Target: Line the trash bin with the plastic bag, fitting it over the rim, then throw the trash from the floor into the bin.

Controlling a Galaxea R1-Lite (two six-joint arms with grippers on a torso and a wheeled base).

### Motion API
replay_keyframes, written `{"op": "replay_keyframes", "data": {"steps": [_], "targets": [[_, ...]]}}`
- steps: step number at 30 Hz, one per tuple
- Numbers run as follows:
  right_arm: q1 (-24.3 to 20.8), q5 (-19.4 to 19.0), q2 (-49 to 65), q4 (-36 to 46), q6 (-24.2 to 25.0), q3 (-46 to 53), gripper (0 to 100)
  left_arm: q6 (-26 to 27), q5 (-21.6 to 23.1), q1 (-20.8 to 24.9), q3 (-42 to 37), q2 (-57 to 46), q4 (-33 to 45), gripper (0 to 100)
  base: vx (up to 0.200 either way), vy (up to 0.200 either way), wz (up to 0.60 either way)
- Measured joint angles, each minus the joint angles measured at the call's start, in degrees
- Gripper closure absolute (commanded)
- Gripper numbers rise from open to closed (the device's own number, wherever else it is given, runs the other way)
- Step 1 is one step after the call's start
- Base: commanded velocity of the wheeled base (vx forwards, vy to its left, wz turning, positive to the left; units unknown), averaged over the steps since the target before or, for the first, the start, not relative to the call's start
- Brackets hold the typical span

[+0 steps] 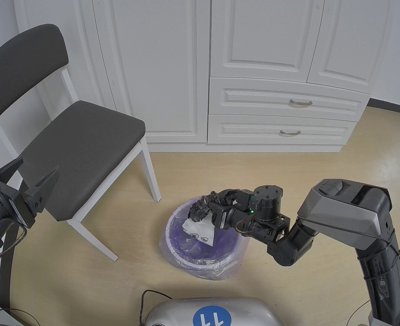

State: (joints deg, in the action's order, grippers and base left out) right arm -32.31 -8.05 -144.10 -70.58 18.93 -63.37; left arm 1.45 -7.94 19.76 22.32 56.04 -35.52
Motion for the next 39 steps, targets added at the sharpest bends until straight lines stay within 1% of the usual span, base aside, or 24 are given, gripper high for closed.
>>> {"op": "replay_keyframes", "data": {"steps": [7,11,15,17,22,26,32,39], "targets": [[0.6,-3.1,-3.4,-0.5,-0.4,2.0,100,0.0,0.1,0.1,0.0,0.0,0.0,0,0.0,0.0,0.0],[0.6,-4.5,-3.1,1.0,-0.6,4.2,100,0.1,0.1,0.1,0.0,0.0,0.0,0,0.0,0.0,0.0],[-0.1,-4.8,-1.4,6.2,-0.6,5.9,100,0.1,0.1,0.1,0.0,0.0,0.0,0,0.0,0.0,0.0],[-0.6,-4.8,-0.4,7.4,-0.6,6.3,100,0.0,0.1,0.1,0.0,0.0,0.0,0,0.0,0.0,0.0],[-0.7,-4.7,0.2,4.8,0.0,5.2,100,0.0,0.1,0.1,0.0,0.0,0.0,0,0.0,0.0,0.0],[0.4,-4.4,-0.9,1.9,0.1,3.0,100,0.0,0.1,0.1,0.0,0.3,0.0,0,0.0,0.0,0.0],[1.7,-4.2,-3.5,1.5,0.1,0.2,100,0.0,0.2,0.2,0.0,0.7,0.0,0,0.0,0.0,0.0],[1.9,-4.1,-7.4,1.8,0.1,-3.0,100,0.0,0.2,0.2,-0.1,1.4,0.0,0,0.0,0.0,0.0]]}}
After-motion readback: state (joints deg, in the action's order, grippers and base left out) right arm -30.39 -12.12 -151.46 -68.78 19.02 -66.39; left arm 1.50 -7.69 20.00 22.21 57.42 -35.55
